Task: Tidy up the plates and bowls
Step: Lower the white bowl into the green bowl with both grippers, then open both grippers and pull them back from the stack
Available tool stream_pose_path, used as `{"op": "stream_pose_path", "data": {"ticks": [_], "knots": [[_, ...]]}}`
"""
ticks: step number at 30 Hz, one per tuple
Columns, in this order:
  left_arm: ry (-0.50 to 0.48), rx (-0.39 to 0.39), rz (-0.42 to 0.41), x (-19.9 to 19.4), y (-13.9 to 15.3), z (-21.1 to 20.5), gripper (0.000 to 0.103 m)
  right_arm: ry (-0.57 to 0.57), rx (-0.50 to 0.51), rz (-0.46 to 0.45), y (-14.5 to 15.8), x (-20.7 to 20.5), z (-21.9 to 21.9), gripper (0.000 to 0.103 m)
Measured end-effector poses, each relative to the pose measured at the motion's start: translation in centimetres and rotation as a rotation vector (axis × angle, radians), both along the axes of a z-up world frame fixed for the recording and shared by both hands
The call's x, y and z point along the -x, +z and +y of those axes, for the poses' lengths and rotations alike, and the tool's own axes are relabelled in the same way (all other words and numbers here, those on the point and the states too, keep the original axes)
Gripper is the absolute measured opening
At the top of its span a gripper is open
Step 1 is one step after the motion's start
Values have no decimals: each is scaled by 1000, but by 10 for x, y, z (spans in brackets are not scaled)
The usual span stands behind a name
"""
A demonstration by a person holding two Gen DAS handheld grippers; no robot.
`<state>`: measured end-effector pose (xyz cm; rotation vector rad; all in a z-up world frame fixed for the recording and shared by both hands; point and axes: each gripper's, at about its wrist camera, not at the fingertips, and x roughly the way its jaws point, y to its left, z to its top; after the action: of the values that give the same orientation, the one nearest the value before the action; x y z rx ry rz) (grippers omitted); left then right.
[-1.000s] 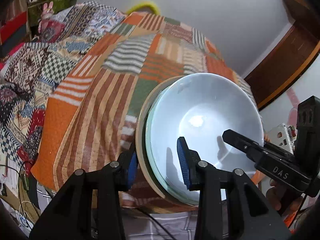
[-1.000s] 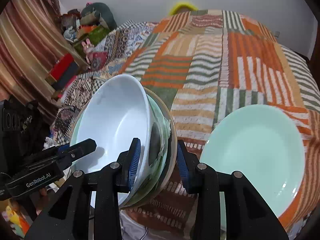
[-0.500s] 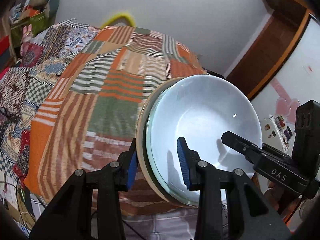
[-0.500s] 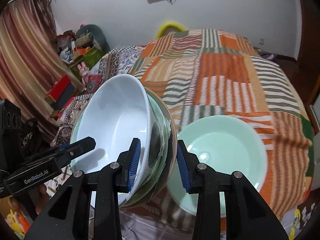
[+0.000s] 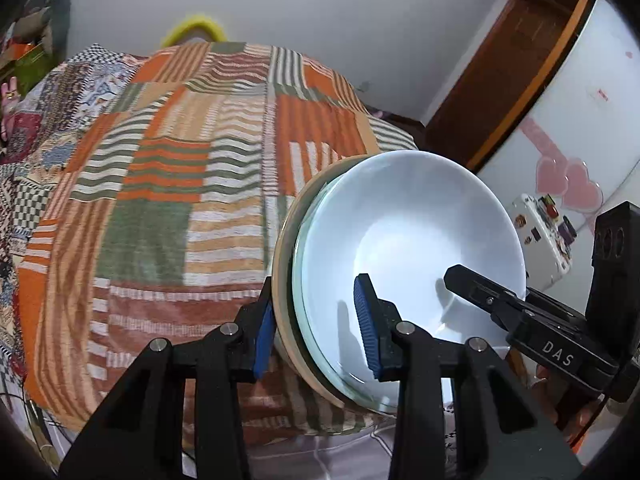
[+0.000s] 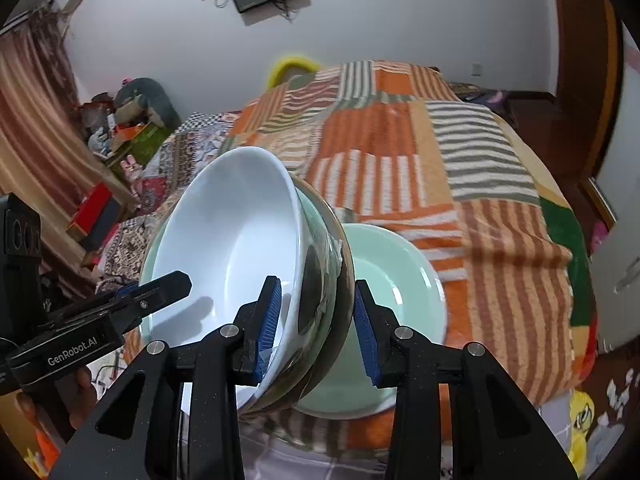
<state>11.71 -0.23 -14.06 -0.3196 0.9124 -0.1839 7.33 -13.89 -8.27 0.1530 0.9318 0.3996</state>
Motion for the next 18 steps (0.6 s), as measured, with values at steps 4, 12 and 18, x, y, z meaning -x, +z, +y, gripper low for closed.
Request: {"op": "stream_pose_path", "data": {"ticks": [4, 12, 18], "knots": [[-25, -6, 29, -9, -12, -13, 36, -27, 3, 25, -8, -2, -13, 33], [-40, -20, 100, -27, -41, -24, 36, -46, 5, 85, -32, -11, -22, 33], [-39, -32, 128, -32, -56, -23, 36, -46, 10, 105, -48, -12, -21, 33]]}}
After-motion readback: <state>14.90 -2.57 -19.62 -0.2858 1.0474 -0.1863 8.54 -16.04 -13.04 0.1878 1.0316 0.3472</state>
